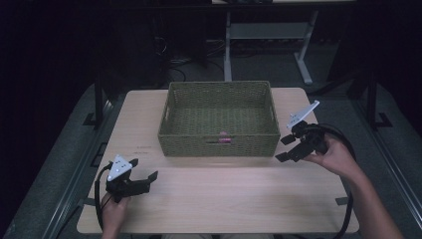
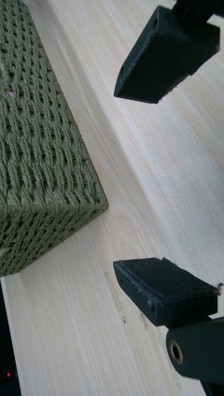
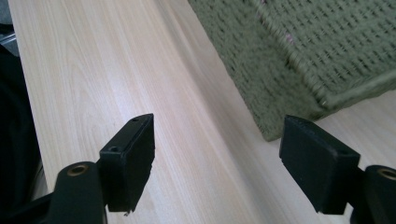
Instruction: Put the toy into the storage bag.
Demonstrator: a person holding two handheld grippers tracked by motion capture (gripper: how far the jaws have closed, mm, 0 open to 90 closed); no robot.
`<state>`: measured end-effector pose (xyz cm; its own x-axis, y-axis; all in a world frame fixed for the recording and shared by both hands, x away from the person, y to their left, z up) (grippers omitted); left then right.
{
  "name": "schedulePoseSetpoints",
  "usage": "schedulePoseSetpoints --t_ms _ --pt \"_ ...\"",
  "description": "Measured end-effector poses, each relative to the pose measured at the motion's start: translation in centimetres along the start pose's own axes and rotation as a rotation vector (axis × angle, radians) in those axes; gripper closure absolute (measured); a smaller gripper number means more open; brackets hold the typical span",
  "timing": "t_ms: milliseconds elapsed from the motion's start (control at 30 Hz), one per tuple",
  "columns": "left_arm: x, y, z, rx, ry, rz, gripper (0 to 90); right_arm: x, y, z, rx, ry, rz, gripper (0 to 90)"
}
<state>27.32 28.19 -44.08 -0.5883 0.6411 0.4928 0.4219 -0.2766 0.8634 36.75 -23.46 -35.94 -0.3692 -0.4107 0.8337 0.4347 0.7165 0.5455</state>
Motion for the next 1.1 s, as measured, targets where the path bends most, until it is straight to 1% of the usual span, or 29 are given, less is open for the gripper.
schedulePoseSetpoints --t_ms 333,633,1067,1100 --pt "0.1 0.0 0.1 0.006 0.004 0.000 13.9 -0.8 -2.1 0.4 -0.043 0.011 0.000 26.0" --pt "0.1 0.0 0.1 0.006 0.006 -0.001 13.9 -1.5 -3.9 0.7 -0.066 0.014 0.004 25.9" --pt "0.2 -0.1 0.2 0.006 0.009 -0.001 13.9 -2.5 -6.0 1.3 -0.096 0.014 0.011 24.3" --pt "0.2 -0.1 0.2 0.005 0.009 -0.001 13.9 -2.6 -6.1 1.4 -0.096 0.012 0.018 24.2"
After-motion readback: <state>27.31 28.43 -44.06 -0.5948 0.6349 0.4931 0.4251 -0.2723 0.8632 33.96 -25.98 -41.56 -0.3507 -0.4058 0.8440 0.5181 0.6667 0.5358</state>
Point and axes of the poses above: each handheld gripper's, and its own axes: x roughly backward along the jaws, y roughly out of its top, z roughly to its left, the point moved 1 cm from there along -x, roughly forward along the jaws, and after that the axes turned 14 degrees about -y, right-handed, at the moved point
